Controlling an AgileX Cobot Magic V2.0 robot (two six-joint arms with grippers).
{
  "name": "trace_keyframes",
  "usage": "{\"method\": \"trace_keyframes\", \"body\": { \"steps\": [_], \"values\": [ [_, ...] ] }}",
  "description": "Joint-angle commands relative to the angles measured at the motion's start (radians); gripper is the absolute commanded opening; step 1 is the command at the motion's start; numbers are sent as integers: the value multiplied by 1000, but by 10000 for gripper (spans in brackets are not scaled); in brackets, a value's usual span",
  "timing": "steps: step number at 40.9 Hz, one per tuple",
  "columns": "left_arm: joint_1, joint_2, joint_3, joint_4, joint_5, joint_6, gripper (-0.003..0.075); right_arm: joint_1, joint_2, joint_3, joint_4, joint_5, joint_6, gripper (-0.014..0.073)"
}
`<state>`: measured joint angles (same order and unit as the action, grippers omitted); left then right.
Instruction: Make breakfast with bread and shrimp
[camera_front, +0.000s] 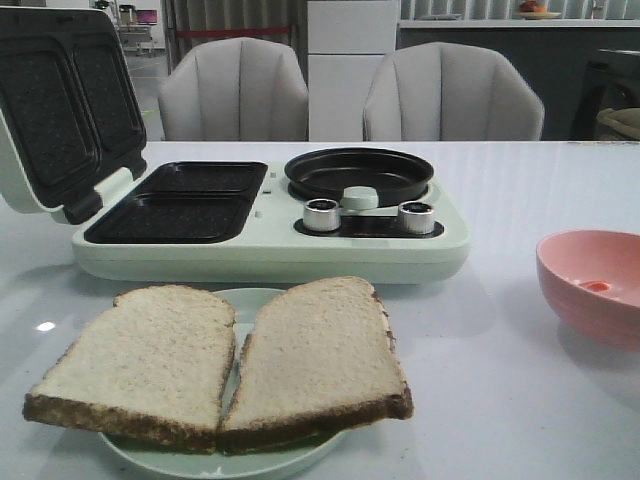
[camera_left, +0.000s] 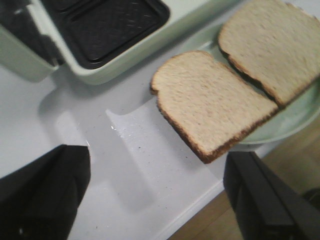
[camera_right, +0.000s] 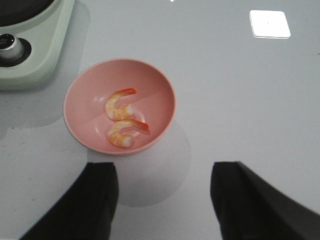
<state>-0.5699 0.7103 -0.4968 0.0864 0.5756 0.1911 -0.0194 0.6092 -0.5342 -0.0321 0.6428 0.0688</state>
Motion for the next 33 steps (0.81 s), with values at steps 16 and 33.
{"method": "trace_keyframes", "body": {
  "steps": [16,33],
  "values": [
    [-354,383,-28,522,-77,2,580,-4,6,-28,0,-73,1,517],
    [-354,678,-28,1132,-123,-585,580,-4,6,-28,0,-73,1,517]
  ]
}}
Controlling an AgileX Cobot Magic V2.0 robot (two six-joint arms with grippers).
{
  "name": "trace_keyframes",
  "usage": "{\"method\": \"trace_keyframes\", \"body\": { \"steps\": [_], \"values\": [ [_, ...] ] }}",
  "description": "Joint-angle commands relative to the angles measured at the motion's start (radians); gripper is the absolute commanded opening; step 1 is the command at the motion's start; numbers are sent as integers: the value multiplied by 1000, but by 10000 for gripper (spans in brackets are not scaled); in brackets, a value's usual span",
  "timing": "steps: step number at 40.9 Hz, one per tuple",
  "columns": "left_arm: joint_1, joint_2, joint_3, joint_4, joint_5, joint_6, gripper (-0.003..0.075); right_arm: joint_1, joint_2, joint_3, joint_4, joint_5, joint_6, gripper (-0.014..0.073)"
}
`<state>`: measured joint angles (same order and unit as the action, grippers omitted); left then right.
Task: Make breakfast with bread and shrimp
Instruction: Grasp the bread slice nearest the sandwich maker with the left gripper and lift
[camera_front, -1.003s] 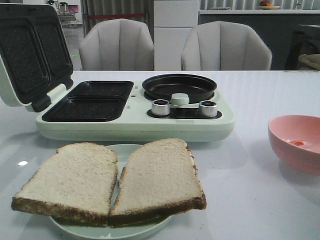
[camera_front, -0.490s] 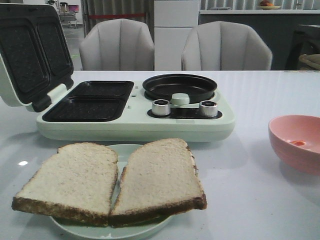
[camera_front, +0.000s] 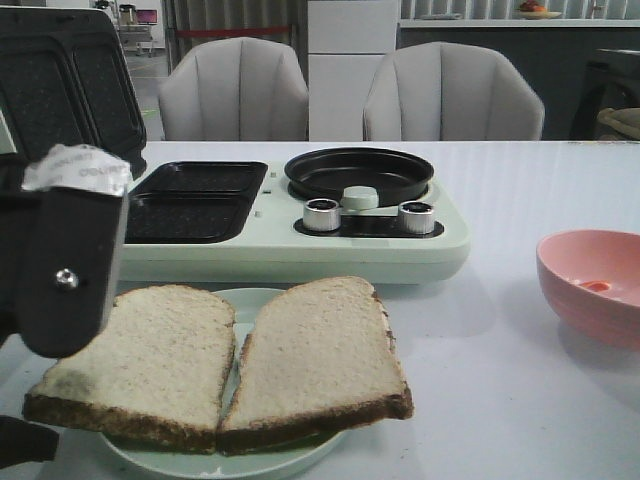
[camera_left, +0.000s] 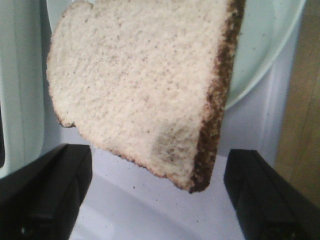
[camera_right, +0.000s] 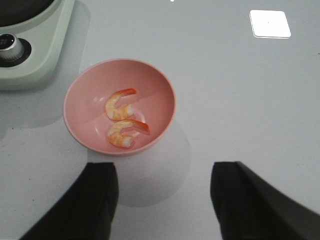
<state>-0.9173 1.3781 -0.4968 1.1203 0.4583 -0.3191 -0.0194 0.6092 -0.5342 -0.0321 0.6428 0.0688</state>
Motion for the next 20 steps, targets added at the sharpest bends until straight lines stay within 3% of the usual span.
{"method": "trace_keyframes", "body": {
  "steps": [1,10,20],
  "values": [
    [-7,18,-28,111,-8,-81,580,-4,6,-28,0,-73,1,517],
    [-7,66,-30,136,-5,-100,535,-4,6,-28,0,-73,1,517],
    [-7,69,-30,137,-5,-100,304,-4,6,-28,0,-73,1,517]
  ]
}}
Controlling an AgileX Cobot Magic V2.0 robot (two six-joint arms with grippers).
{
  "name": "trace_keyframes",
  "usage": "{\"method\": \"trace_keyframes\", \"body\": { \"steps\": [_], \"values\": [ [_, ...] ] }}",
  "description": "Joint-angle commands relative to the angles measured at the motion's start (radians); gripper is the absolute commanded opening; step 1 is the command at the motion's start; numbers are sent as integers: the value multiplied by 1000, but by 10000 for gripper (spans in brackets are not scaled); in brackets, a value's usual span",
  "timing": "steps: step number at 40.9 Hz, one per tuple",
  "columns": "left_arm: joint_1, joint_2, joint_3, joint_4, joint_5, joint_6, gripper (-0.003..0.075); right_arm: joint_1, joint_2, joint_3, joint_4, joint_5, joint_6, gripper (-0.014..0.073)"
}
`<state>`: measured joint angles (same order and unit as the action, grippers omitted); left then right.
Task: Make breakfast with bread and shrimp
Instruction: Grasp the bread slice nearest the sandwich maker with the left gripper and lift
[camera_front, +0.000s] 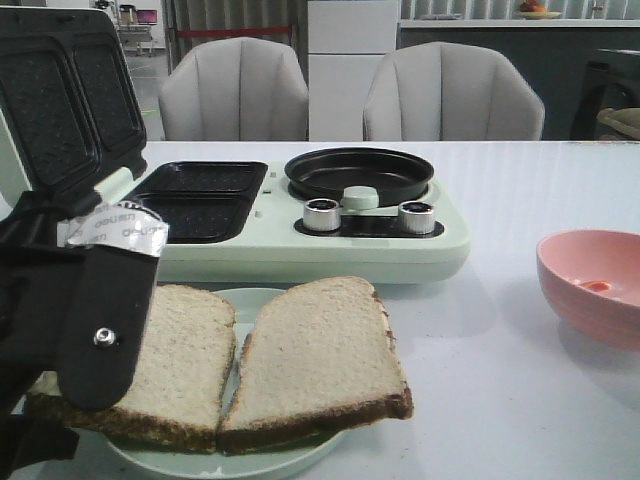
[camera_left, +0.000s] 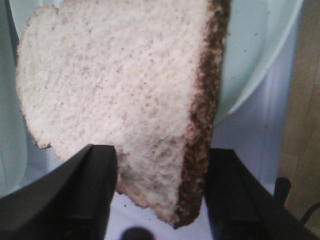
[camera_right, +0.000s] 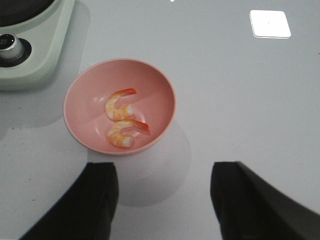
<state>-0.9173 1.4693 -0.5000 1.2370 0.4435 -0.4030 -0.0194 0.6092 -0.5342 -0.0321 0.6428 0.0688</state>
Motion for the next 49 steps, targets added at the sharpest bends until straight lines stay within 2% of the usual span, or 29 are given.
{"method": "trace_keyframes", "body": {
  "steps": [1,12,20,29,33,39,49],
  "values": [
    [-7,-23,-27,20,10,-16,287,-4,6,-28,0,-73,1,517],
    [-28,-25,-38,18,77,-16,98,-4,6,-28,0,-73,1,517],
    [-95,-80,-88,20,228,-16,99,-4,6,-28,0,-73,1,517],
    [-103,-185,-154,123,324,-16,99,-4,6,-28,0,-73,1,517],
    [-103,-232,-194,183,322,-24,99,-4,6,-28,0,-73,1,517],
    [-87,-254,-250,384,322,-120,99,-4,6,-28,0,-73,1,517],
    [101,-198,-382,418,135,-142,99,-4,6,-28,0,-73,1,517]
  ]
}}
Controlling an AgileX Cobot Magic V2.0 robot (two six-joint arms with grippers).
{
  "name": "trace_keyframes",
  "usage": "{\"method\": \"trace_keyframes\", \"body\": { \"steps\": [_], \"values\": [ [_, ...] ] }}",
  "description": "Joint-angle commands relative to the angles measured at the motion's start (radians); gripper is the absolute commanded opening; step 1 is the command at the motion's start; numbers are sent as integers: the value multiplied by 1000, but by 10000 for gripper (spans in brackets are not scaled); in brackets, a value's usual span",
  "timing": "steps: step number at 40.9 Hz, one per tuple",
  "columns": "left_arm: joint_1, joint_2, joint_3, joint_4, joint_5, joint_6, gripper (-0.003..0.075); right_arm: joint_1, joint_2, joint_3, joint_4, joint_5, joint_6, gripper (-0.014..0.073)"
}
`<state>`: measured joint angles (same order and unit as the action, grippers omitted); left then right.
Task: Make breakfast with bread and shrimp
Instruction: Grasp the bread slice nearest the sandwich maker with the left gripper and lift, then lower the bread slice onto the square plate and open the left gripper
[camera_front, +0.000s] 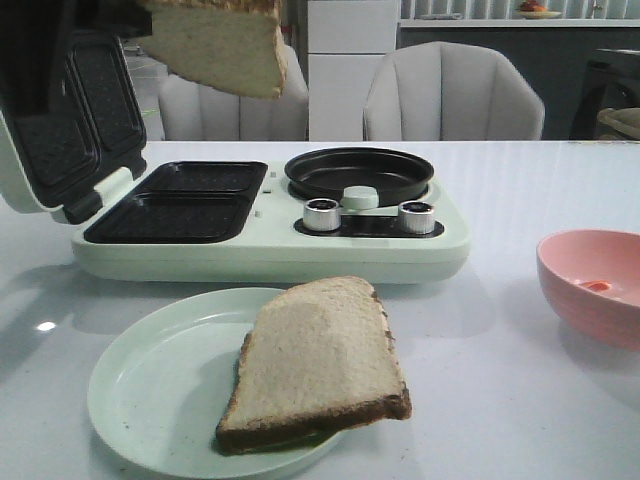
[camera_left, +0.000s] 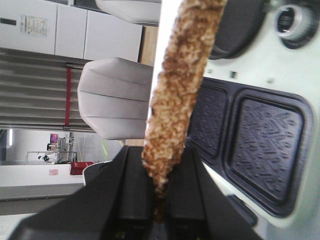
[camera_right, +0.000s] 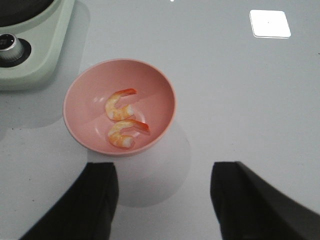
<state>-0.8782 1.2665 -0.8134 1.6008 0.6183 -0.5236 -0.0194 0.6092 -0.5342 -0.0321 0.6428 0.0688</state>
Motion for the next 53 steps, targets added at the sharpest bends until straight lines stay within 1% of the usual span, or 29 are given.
{"method": "trace_keyframes", "body": {
  "steps": [1,5,9,17,24,33,37,46,48,50,53],
  "values": [
    [83,20,-81,54,-70,-21,99,-4,6,-28,0,-73,1,517],
    [181,83,-146,54,-168,-21,99,-4,6,-28,0,-73,1,517],
    [258,172,-212,54,-228,-21,99,-4,6,-28,0,-73,1,517],
    [377,352,-368,54,-244,-19,99,-4,6,-28,0,-73,1,517],
    [444,494,-498,54,-282,-19,99,-4,6,-28,0,-73,1,517],
    [481,620,-592,54,-319,-19,99,-4,6,-28,0,-73,1,517],
    [488,655,-600,54,-350,-19,99,-4,6,-28,0,-73,1,517],
    [489,692,-600,54,-352,-19,106,-4,6,-28,0,-73,1,517],
    [489,694,-600,54,-352,-19,120,-4,6,-28,0,-73,1,517],
    [489,694,-600,54,-356,-19,155,-4,6,-28,0,-73,1,517],
    [489,694,-600,54,-356,-19,236,-4,6,-28,0,-73,1,517]
  ]
}}
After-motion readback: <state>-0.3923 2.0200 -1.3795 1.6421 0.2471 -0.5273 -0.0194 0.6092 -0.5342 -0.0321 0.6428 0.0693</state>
